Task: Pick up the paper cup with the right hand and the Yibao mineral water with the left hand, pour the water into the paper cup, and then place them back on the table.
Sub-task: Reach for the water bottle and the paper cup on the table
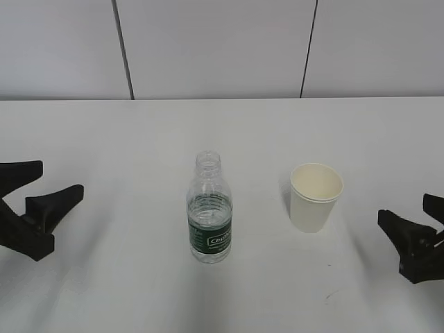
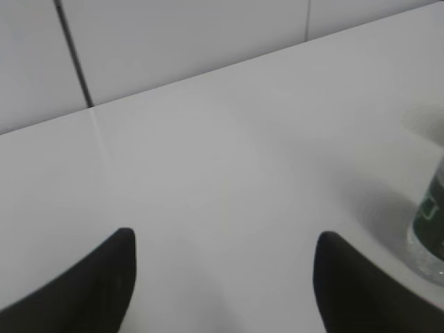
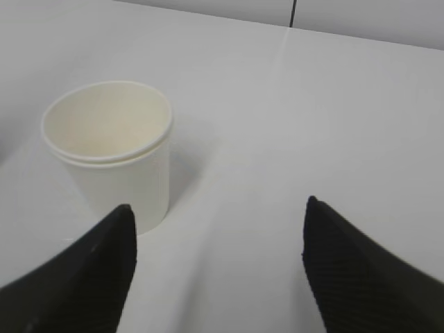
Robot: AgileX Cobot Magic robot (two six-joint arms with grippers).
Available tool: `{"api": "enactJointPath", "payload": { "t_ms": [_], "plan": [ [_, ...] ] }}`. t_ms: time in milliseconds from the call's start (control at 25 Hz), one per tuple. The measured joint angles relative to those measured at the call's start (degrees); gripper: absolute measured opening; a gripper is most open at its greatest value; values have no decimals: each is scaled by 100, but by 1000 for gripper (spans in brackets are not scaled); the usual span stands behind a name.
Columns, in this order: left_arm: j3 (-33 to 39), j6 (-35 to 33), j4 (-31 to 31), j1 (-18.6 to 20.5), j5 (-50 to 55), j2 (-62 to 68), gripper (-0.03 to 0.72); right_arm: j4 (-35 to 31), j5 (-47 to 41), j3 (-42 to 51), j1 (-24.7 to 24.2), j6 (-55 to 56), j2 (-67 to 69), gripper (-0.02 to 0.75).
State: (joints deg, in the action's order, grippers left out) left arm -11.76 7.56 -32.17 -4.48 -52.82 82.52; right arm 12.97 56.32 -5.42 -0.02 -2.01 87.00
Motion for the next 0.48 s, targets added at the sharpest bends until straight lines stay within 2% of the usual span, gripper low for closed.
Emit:
{"api": "enactJointPath", "payload": {
  "t_ms": [120,280,480],
  "plan": [
    [-10,22,-395,0,-566,389,480,131,722,255,0,-161,413,585],
    [-48,211,-962,0,-1181,1001,480,334,877,301,0,-447,1056,585],
    [-54,244,-1071,0,-1234,1710,480,664,912,207,0,-564,1639,585]
  ]
}}
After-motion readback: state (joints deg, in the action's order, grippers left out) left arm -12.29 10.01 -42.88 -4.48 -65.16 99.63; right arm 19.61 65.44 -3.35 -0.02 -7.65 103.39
